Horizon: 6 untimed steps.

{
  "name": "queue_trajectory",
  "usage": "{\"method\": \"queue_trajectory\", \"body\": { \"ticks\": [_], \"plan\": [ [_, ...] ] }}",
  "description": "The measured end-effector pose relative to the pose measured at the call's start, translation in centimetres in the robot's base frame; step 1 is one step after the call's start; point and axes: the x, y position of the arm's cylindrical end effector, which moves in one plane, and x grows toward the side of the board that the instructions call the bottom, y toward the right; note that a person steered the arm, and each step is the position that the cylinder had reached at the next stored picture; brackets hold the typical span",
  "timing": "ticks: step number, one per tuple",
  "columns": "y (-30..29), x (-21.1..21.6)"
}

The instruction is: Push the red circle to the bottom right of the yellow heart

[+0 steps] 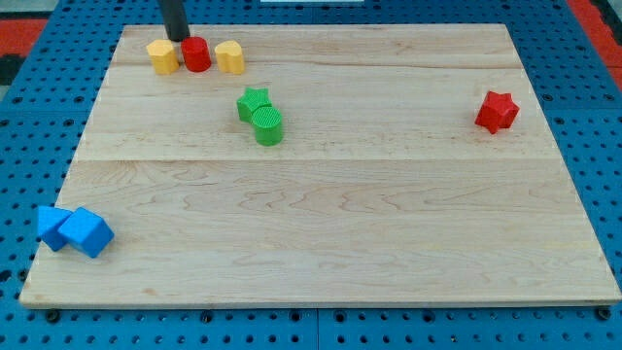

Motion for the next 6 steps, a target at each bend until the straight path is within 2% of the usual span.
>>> {"method": "queue_trajectory", "body": {
  "ticks": [1,2,3,4,5,6],
  "plan": [
    [8.0,4.2],
    [9.2,7.8],
    [3.2,5.4],
    [0.8,9.5],
    [3.3,13.2],
    [7.8,10.0]
  ]
}}
